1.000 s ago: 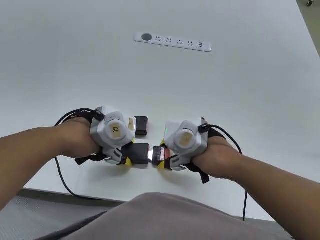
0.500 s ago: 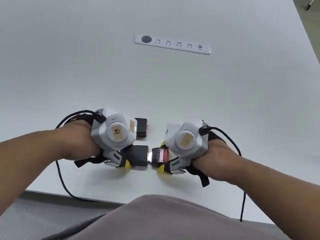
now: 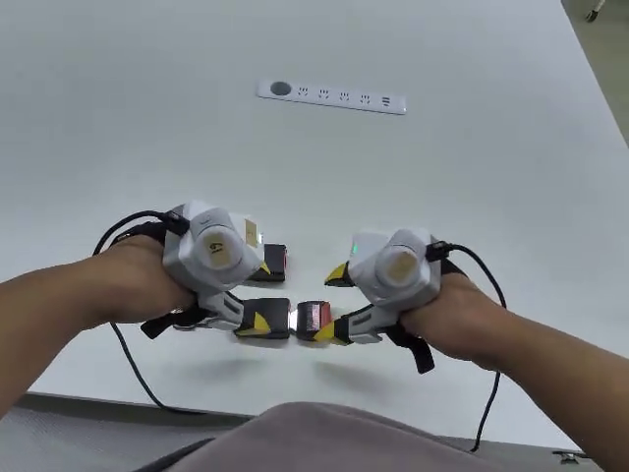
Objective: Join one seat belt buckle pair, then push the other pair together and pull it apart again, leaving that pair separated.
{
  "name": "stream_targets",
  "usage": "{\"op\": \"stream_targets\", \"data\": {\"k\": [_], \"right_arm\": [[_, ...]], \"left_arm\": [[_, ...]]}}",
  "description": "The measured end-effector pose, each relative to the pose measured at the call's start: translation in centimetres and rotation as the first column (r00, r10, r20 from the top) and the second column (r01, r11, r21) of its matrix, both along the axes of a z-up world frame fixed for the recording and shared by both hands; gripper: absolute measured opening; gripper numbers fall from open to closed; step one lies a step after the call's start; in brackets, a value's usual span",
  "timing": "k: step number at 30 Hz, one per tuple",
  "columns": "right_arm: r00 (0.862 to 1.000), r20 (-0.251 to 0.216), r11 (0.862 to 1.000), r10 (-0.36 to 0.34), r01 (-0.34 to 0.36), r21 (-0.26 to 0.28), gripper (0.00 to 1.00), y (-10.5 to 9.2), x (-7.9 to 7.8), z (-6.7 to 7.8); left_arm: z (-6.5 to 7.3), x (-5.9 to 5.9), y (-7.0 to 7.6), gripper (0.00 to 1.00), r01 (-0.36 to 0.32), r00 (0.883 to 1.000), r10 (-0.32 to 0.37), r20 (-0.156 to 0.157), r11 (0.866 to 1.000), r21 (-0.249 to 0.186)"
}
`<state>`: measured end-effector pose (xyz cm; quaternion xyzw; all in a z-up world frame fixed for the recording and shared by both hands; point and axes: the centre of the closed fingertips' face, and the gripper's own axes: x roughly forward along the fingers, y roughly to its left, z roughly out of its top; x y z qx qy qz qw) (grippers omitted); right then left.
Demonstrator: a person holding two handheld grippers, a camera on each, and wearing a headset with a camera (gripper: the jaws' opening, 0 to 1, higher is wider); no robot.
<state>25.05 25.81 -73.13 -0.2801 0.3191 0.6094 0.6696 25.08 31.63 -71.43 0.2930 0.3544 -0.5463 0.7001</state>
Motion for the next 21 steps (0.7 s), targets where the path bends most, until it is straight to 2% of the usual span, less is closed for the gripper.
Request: {"op": "stream_targets", "data": {"k": [3,4,7,12,13,16,21], "right_arm": [[1.000,0.027,1.000,-0.006,0.007,-0.008,0.39,-1.0,1.6,0.8],[0.999,0.036,1.000,-0.010,0.011,-0.008,0.39,-1.3,2.3,0.7],[0.998,0.051,0.999,-0.029,0.030,-0.016,0.38,-2.3,4.4,0.5],[0.996,0.080,0.996,-0.043,0.049,-0.072,0.37,-4.7,6.4,-0.4],[0.995,0.083,0.995,-0.052,0.059,-0.079,0.37,-5.2,6.7,-0.6],[0.993,0.089,0.991,-0.078,0.087,-0.101,0.37,-7.0,7.7,-1.8],[0.992,0.099,0.988,-0.072,0.085,-0.132,0.38,-8.4,8.4,-2.7]], "left_arm": [[0.0,1.4,0.3,0.47,-0.013,1.000,0.013,0.010,1.000,-0.001],[0.0,2.0,0.6,0.47,-0.012,1.000,0.012,0.022,1.000,0.016],[-0.3,3.2,1.0,0.48,-0.004,1.000,0.002,0.029,0.999,0.046],[-0.9,4.9,1.7,0.49,0.001,0.999,-0.003,0.033,0.998,0.063],[-1.6,5.4,2.3,0.49,0.000,1.000,-0.002,0.031,0.997,0.080],[-2.1,5.7,2.8,0.49,-0.001,1.000,-0.002,0.030,0.994,0.106],[-3.0,5.8,3.0,0.47,0.014,1.000,-0.016,0.018,0.992,0.127]]}}
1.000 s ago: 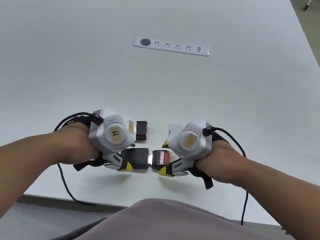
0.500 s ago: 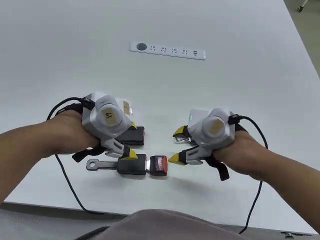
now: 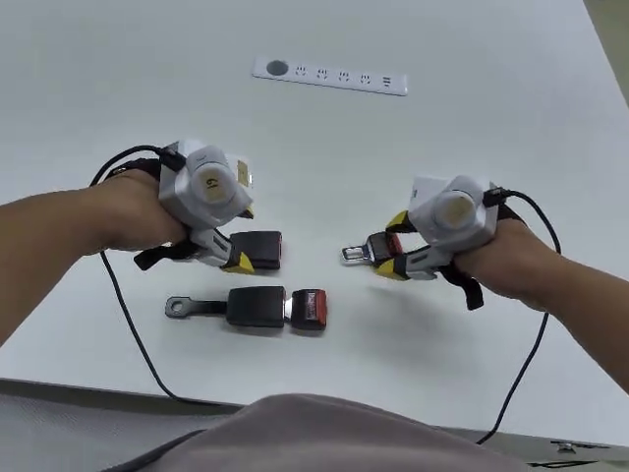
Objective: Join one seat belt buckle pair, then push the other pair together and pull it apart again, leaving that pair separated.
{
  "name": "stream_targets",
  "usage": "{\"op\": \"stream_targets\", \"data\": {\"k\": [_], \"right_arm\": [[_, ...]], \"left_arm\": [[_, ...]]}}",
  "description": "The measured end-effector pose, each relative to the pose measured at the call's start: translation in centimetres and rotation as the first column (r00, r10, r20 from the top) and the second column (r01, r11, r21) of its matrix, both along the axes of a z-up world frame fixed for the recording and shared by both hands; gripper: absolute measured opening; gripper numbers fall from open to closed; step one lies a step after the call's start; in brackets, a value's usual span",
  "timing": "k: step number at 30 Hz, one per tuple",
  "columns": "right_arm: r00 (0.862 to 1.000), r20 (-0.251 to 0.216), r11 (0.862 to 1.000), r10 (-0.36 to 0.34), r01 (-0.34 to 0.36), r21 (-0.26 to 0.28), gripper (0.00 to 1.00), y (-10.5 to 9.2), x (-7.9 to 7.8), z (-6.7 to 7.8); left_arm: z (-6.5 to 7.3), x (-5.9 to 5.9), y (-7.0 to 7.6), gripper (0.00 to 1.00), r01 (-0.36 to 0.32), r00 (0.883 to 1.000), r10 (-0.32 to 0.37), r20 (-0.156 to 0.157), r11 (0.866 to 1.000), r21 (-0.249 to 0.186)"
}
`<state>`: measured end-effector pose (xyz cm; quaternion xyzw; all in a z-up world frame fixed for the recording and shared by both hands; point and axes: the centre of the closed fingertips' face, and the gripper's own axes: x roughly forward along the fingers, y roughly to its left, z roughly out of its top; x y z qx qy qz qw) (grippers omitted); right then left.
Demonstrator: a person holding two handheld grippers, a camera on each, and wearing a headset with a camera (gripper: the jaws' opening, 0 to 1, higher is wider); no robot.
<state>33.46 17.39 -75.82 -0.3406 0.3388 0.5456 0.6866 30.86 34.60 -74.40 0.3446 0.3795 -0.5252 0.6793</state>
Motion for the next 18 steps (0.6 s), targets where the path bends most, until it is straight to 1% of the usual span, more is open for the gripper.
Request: {"op": "stream_targets", "data": {"k": [2,4,8,9,11,12,15,16,18], "right_arm": [[1.000,0.006,1.000,0.014,-0.014,-0.015,0.39,-0.2,0.1,-0.2],[0.999,0.014,0.999,0.040,-0.040,-0.036,0.39,-0.3,0.2,-0.7],[0.998,0.015,0.997,0.065,-0.064,-0.048,0.38,0.2,0.4,-1.3],[0.997,0.014,0.996,0.073,-0.072,-0.053,0.38,0.3,0.3,-1.3],[0.996,0.008,0.995,0.087,-0.086,-0.057,0.35,0.4,0.5,-1.8],[0.994,0.005,0.992,0.106,-0.106,-0.068,0.34,0.4,0.3,-2.0],[0.994,0.007,0.991,0.110,-0.109,-0.075,0.33,0.2,0.5,-2.5],[0.994,-0.003,0.992,0.108,-0.108,-0.058,0.32,0.4,0.4,-2.4],[0.994,-0.008,0.993,0.107,-0.107,-0.058,0.32,0.4,0.4,-2.3]], "left_arm": [[-1.2,0.2,0.2,0.47,0.011,1.000,-0.011,-0.002,1.000,0.008],[-1.1,0.3,0.4,0.46,0.019,1.000,-0.019,-0.003,1.000,0.024],[-1.8,0.5,0.3,0.43,0.032,0.999,-0.032,-0.011,0.999,0.040],[-2.1,0.7,0.4,0.42,0.033,0.999,-0.032,-0.010,0.998,0.045],[-2.4,1.0,0.6,0.38,0.031,1.000,-0.031,0.003,0.998,0.059],[-2.3,0.9,0.6,0.38,0.026,1.000,-0.026,-0.005,0.998,0.059],[-2.7,0.7,0.7,0.38,0.035,0.999,-0.034,-0.022,0.997,0.064],[-2.9,0.7,0.8,0.38,0.037,0.999,-0.036,-0.027,0.997,0.068],[-3.1,0.6,0.9,0.36,0.052,0.998,-0.050,-0.032,0.996,0.074]]}}
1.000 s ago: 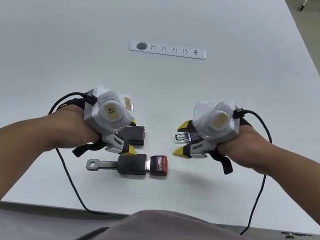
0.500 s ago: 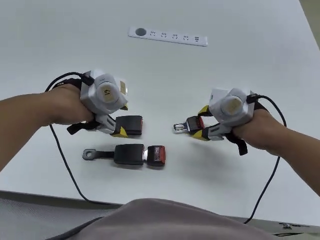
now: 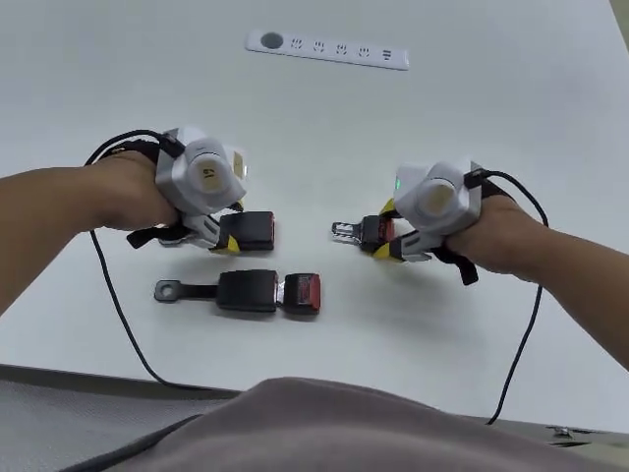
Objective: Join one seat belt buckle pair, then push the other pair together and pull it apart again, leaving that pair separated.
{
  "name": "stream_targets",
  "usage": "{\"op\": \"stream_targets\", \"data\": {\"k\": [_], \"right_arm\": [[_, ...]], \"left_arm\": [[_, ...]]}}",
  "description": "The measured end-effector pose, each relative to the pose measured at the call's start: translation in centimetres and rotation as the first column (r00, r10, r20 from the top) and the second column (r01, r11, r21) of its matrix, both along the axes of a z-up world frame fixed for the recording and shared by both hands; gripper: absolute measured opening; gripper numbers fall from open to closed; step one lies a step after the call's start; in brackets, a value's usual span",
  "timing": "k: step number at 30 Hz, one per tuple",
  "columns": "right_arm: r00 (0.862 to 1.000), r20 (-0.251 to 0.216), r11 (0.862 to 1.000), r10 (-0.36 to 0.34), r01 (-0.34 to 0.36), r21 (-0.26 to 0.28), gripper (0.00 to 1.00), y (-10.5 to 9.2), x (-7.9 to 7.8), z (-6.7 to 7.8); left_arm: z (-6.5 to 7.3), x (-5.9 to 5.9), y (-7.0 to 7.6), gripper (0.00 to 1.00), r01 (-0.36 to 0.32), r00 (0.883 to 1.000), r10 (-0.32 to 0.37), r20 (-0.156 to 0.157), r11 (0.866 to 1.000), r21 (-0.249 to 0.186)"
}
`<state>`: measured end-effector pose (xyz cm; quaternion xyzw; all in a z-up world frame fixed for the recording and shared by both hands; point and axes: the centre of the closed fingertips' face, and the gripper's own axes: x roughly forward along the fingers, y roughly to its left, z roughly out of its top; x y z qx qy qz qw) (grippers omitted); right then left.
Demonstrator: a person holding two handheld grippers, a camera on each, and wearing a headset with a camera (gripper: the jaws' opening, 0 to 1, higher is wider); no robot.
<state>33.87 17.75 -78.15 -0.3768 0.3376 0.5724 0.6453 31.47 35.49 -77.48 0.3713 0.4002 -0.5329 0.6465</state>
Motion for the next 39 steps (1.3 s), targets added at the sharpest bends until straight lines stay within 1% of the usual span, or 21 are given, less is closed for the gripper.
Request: {"op": "stream_targets", "data": {"k": [2,5,7,10,12,15,19,21,24,27,31,33,37,39], "right_arm": [[1.000,-0.011,1.000,-0.001,0.001,0.005,0.32,0.0,0.1,0.0],[1.000,-0.024,1.000,0.005,-0.005,0.012,0.32,0.0,0.3,-0.2],[0.999,-0.034,1.000,0.014,-0.013,0.018,0.32,0.0,0.3,-0.2],[0.999,-0.048,0.999,0.024,-0.022,0.026,0.32,0.2,0.0,-0.2],[0.998,-0.051,0.999,0.026,-0.025,0.027,0.32,0.2,-0.1,-0.2],[0.998,-0.054,0.999,0.031,-0.030,0.027,0.32,0.2,0.0,-0.2],[0.997,-0.055,0.999,0.044,-0.043,0.017,0.32,0.2,0.0,-0.1],[0.997,-0.057,0.999,0.043,-0.043,0.011,0.32,0.2,0.0,-0.2],[0.997,-0.057,0.999,0.049,-0.048,0.005,0.32,0.7,-0.3,0.0],[0.997,-0.053,0.998,0.057,-0.057,0.003,0.32,1.3,-0.6,0.0],[0.996,-0.054,0.998,0.069,-0.068,0.013,0.32,3.2,-0.9,-0.1],[0.996,-0.055,0.997,0.070,-0.069,0.020,0.32,4.3,-1.5,0.1],[0.995,-0.056,0.996,0.084,-0.082,0.035,0.32,6.3,-1.6,0.0],[0.994,-0.057,0.995,0.092,-0.089,0.044,0.32,7.1,-1.9,0.0]], "left_arm": [[-0.2,-0.2,-0.1,0.35,0.009,1.000,-0.009,-0.003,1.000,0.008],[-0.2,-0.2,-0.2,0.34,0.030,1.000,-0.030,0.006,0.999,0.015],[-0.2,-0.4,-0.3,0.34,0.044,0.999,-0.044,-0.003,0.999,0.020],[-0.1,-0.5,-0.4,0.34,0.040,0.999,-0.040,-0.013,0.999,0.014],[0.0,-0.6,-0.5,0.34,0.036,0.999,-0.036,-0.015,0.999,0.007],[-0.1,-0.6,-0.4,0.33,0.045,0.999,-0.045,-0.009,0.999,0.001],[0.0,-0.6,-0.5,0.33,0.048,0.999,-0.048,-0.002,0.999,0.012],[0.0,-0.5,-0.5,0.33,0.051,0.999,-0.051,-0.003,0.999,0.018],[-0.1,-0.4,-0.4,0.33,0.057,0.998,-0.057,-0.007,0.998,0.023],[-0.1,-0.5,-0.5,0.33,0.060,0.998,-0.060,-0.006,0.998,0.023],[-0.1,-0.5,-0.5,0.33,0.059,0.998,-0.059,-0.008,0.998,0.021],[-0.1,-0.5,-0.4,0.33,0.057,0.998,-0.057,-0.009,0.998,0.020],[-0.3,-0.4,-0.3,0.33,0.049,0.999,-0.049,-0.005,0.999,0.014],[-0.2,-0.4,-0.3,0.33,0.044,0.999,-0.044,-0.003,0.999,0.014]]}}
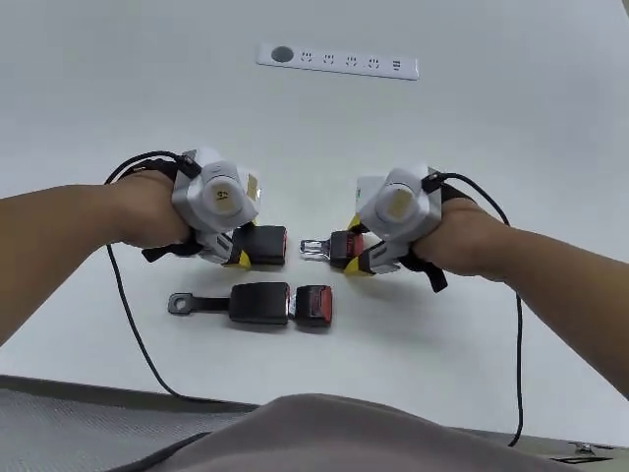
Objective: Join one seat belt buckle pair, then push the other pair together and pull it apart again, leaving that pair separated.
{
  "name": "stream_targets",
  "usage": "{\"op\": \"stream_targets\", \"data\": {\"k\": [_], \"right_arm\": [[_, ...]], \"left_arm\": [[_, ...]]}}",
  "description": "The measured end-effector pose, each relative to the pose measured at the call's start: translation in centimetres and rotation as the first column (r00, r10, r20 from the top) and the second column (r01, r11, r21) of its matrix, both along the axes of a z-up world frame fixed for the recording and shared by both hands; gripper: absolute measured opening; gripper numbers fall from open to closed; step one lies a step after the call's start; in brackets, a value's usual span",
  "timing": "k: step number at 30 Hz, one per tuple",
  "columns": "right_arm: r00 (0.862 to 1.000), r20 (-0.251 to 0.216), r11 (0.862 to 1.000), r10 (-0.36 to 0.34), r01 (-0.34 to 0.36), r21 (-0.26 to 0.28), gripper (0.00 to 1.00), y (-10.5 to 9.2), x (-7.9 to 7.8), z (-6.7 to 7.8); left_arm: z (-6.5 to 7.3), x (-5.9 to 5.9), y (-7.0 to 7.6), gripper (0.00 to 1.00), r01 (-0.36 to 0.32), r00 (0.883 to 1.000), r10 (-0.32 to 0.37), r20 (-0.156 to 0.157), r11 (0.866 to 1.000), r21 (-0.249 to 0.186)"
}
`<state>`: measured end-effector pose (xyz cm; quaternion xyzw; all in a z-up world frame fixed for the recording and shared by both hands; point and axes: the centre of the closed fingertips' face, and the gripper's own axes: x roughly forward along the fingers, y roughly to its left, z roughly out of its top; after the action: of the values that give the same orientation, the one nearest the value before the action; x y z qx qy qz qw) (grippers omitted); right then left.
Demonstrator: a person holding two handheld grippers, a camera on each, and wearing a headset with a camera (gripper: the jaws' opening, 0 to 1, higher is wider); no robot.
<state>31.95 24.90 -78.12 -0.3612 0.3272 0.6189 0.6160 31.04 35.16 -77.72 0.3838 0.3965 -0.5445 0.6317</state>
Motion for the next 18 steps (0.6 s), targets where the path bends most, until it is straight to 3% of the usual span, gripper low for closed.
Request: {"op": "stream_targets", "data": {"k": [6,13,15,18], "right_arm": [[1.000,0.006,1.000,0.000,0.000,0.008,0.32,1.6,-0.1,0.0],[1.000,0.021,1.000,-0.001,0.000,0.002,0.32,1.5,0.1,0.0],[1.000,0.016,1.000,-0.001,0.001,0.023,0.31,2.3,-0.1,0.3],[0.999,0.037,1.000,0.018,-0.019,0.009,0.31,2.8,-0.3,0.0]], "left_arm": [[-0.1,-0.1,0.0,0.33,-0.006,1.000,0.006,-0.002,1.000,0.002],[-0.3,0.0,0.1,0.33,-0.013,1.000,0.013,-0.017,1.000,0.005],[-0.3,0.0,0.1,0.33,-0.010,1.000,0.010,-0.017,1.000,0.009],[-0.3,0.0,0.0,0.33,0.002,1.000,-0.002,-0.017,1.000,0.009]]}}
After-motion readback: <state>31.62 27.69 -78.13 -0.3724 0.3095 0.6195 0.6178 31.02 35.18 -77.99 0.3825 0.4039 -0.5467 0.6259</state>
